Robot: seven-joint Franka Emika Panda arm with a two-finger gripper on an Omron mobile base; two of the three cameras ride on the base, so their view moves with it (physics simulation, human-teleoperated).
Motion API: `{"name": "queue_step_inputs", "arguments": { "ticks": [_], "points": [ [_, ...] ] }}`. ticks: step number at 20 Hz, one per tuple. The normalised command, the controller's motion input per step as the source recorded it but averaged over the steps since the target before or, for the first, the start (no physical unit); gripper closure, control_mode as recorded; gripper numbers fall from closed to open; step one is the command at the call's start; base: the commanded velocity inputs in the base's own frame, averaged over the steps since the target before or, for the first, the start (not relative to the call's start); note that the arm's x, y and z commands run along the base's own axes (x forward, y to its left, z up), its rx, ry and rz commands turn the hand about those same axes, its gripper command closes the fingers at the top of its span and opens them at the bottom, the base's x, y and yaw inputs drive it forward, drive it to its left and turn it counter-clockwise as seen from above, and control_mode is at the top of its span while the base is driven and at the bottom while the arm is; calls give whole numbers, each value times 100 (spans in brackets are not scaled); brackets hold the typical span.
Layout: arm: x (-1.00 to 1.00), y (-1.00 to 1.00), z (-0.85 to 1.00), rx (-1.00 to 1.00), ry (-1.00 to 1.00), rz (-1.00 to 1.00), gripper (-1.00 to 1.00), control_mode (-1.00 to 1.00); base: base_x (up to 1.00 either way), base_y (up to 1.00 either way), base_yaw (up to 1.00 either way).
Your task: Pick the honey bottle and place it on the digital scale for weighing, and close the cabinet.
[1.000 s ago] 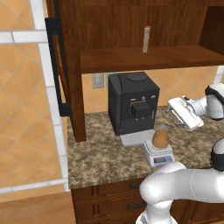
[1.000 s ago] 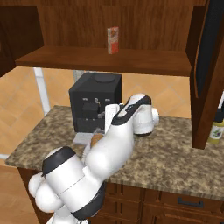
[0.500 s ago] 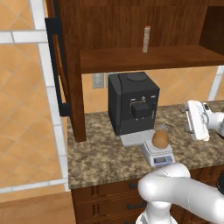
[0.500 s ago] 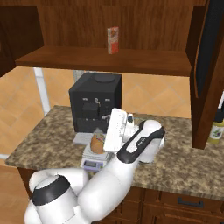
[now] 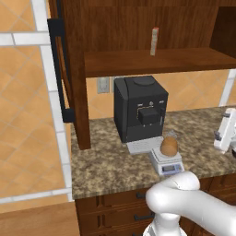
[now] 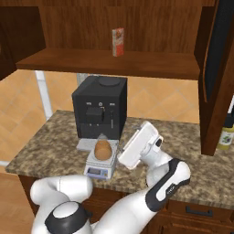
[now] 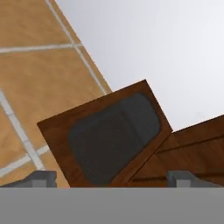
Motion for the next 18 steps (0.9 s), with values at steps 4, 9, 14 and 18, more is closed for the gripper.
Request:
{"name": "queue_step_inputs", "arguments": {
  "ticks": [4,9,14,18],
  "points": [
    [0,-91,14,21,-3,-39,-100,-100,0,0,0],
    [-5,-79,16,20,22,-52,-100,-100,0,0,0],
    [-6,-66,29,18,11,-48,-100,-100,0,0,0],
    [-8,-67,17,17,0,-39,-100,-100,0,0,0]
  ]
}}
